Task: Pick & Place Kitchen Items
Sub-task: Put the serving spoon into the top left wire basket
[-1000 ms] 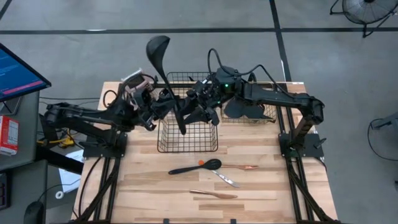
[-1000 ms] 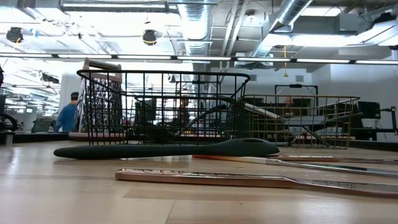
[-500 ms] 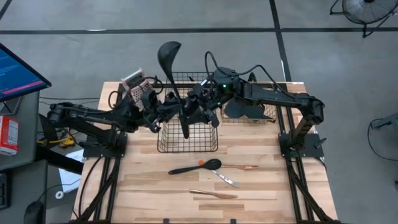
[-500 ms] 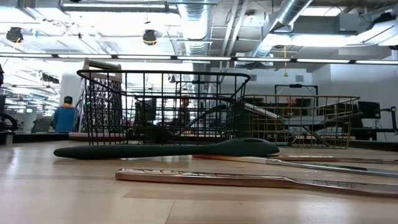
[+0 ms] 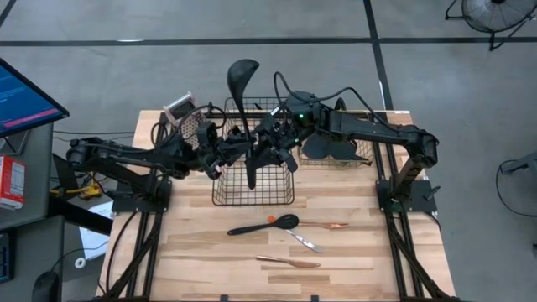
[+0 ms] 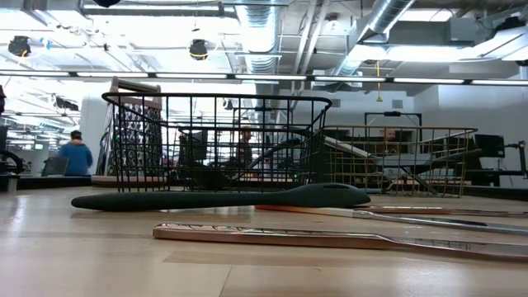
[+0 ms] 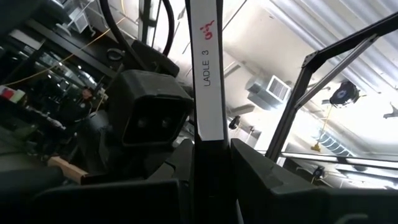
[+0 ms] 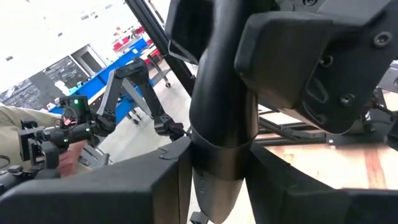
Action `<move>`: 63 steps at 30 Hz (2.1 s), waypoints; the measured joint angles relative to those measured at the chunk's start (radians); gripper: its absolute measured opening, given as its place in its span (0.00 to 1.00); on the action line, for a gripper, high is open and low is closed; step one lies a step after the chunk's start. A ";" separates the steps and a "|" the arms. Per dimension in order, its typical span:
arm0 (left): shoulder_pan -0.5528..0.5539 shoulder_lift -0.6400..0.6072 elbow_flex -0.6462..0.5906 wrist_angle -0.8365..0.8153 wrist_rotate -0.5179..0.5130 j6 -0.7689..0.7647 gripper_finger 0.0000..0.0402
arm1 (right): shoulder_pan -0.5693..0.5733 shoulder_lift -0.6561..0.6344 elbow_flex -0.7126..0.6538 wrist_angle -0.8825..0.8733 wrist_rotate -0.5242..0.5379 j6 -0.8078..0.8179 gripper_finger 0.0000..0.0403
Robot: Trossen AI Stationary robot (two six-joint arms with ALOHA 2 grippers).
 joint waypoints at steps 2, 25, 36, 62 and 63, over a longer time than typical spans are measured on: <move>0.000 -0.002 0.000 -0.003 0.000 0.001 0.14 | 0.001 0.000 0.000 0.001 0.004 0.001 0.26; 0.000 -0.012 0.001 -0.139 -0.006 0.013 0.47 | -0.075 -0.200 -0.002 -0.298 0.082 -0.061 0.14; 0.020 -0.011 0.000 -0.264 -0.013 0.055 0.47 | -0.172 -0.260 -0.002 -0.547 0.128 -0.167 0.01; 0.130 -0.225 -0.014 -0.827 -0.020 0.126 0.12 | -0.192 -0.195 -0.002 -0.770 0.386 -0.336 0.00; 0.130 -0.226 -0.019 -0.826 -0.020 0.126 0.09 | -0.193 -0.195 -0.002 -0.771 0.399 -0.336 0.00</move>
